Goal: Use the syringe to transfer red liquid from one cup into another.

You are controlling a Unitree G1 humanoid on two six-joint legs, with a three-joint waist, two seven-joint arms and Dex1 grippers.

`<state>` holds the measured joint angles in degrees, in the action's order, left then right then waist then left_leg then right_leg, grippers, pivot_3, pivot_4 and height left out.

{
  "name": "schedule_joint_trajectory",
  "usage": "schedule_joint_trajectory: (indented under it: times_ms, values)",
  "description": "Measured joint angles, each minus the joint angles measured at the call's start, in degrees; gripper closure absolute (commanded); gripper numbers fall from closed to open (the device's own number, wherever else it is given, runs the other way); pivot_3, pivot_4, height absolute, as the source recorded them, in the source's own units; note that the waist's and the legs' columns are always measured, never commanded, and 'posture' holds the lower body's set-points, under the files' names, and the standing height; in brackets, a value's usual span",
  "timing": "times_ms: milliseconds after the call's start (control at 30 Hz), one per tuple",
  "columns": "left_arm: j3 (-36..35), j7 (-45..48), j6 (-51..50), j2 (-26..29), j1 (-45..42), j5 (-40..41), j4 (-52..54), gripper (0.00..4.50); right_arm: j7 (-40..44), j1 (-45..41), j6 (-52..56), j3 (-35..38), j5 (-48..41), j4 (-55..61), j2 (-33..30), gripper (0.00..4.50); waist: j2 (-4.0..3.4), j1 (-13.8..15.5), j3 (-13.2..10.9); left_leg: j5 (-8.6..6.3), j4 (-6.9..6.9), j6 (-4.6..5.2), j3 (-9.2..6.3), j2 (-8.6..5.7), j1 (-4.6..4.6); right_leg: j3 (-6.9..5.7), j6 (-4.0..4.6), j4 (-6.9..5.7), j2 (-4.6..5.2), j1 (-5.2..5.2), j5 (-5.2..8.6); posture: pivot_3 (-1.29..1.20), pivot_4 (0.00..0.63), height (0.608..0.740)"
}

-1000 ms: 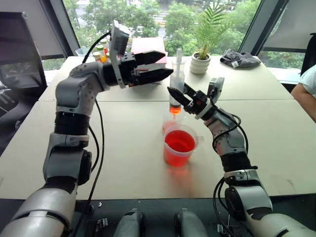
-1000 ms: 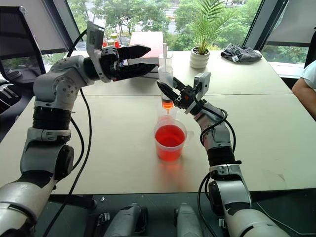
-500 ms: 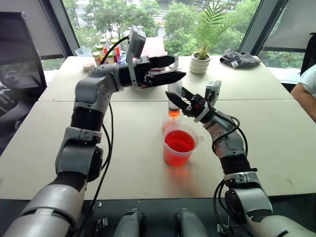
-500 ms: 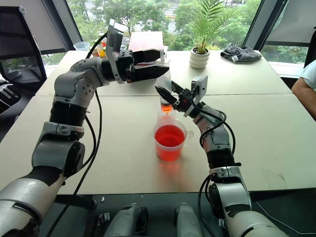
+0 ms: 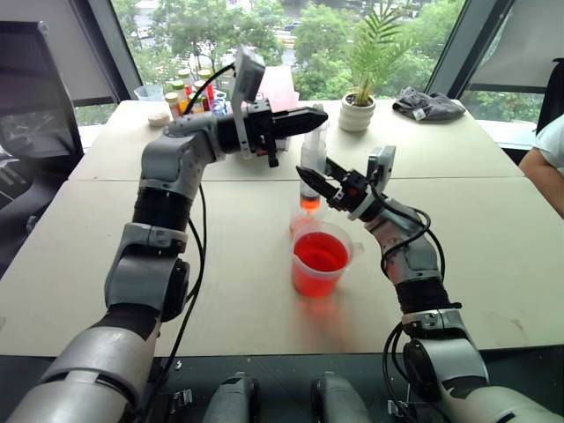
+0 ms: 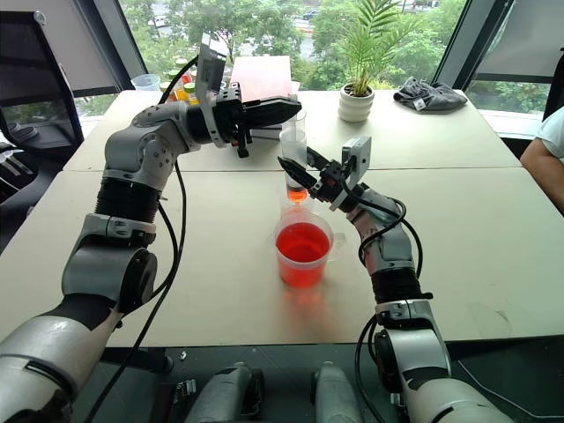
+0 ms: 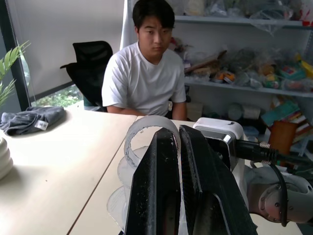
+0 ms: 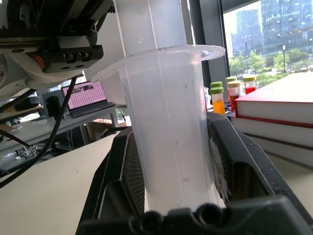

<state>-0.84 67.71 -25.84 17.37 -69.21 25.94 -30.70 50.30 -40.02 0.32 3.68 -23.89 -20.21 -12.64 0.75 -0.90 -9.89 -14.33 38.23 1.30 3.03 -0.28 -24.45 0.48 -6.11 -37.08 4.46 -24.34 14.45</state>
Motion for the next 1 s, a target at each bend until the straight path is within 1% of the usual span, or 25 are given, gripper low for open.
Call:
schedule_joint_trajectory:
  times_ms: [300, 800, 1000]
  values:
    - [0.17, 0.73, 1.28, -0.34, 1.12, -0.87, 1.56, 4.45, -0.33, -0.01, 2.02, 0.05, 0.01, 2.22, -1.54, 3.04, 0.0, 0.01, 0.0, 0.0, 0.0, 0.0, 0.0, 0.0, 0.0, 0.01, 0.0, 0.0, 0.01, 0.0, 0.0, 0.0, 0.15, 0.74]
    - [0.16, -2.0, 1.31, -1.99, 6.05, -1.62, 5.39, 4.45, -0.31, -0.25, 4.95, -0.15, 0.01, 2.87, -2.33, 3.04, 0.0, 0.04, 0.0, 0.0, 0.0, 0.0, -0.01, 0.0, 0.0, 0.01, 0.0, 0.0, 0.02, 0.0, 0.0, 0.0, 0.15, 0.74]
    - [0.16, -2.33, 1.11, -2.03, 6.66, -1.65, 6.48, 4.45, -0.31, -0.91, 5.66, -0.15, 0.01, 3.69, -2.82, 3.04, 0.0, 0.07, 0.0, 0.0, 0.0, 0.0, 0.0, 0.0, 0.0, 0.0, 0.0, 0.0, 0.02, 0.0, 0.0, 0.0, 0.15, 0.74]
